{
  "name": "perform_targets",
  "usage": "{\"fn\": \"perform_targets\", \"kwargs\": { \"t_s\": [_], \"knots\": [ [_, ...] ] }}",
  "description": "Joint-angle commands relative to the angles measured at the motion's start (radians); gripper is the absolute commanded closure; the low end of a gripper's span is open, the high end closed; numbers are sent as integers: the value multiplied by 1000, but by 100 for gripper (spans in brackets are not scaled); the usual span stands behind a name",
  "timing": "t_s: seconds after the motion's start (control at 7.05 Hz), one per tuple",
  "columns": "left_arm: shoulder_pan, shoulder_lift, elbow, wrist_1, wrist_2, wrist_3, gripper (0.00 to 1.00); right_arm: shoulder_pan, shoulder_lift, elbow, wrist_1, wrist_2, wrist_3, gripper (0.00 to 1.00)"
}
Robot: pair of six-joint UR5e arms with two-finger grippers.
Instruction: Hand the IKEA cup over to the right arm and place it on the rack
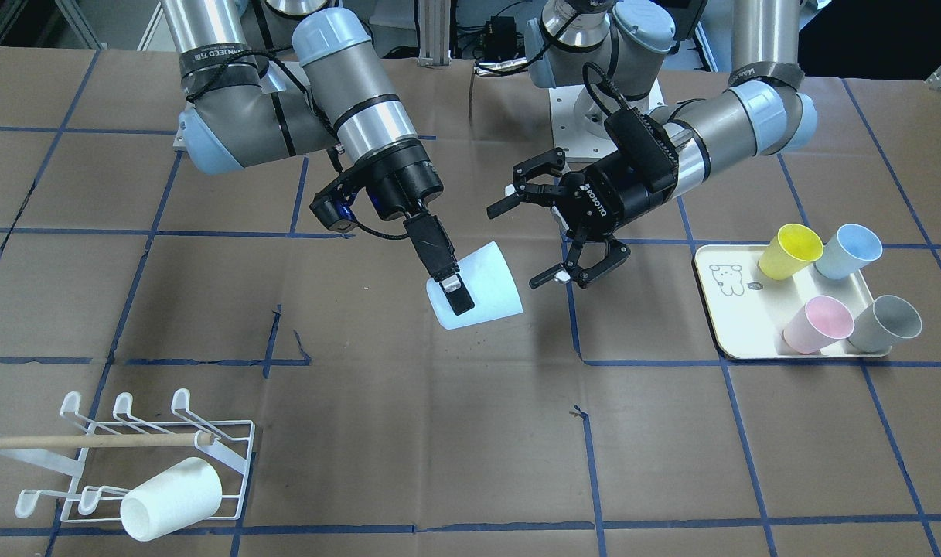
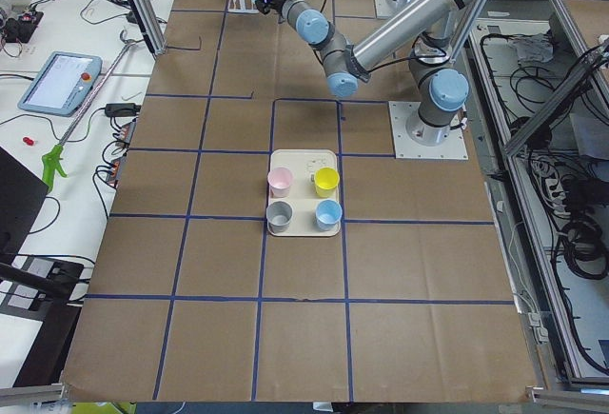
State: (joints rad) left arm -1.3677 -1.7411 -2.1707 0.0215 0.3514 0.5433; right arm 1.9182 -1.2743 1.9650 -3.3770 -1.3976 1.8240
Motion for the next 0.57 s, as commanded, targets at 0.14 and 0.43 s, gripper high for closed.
{"fn": "perform_targets", "kwargs": {
  "t_s": [0.14, 0.43],
  "knots": [
    [81, -1, 8, -8, 13, -2, 4, -108, 1, -3, 1, 6, -123, 81],
    [78, -32, 69, -11, 119, -72, 2, -201, -8, -6, 4, -3, -449, 85]
  ]
}}
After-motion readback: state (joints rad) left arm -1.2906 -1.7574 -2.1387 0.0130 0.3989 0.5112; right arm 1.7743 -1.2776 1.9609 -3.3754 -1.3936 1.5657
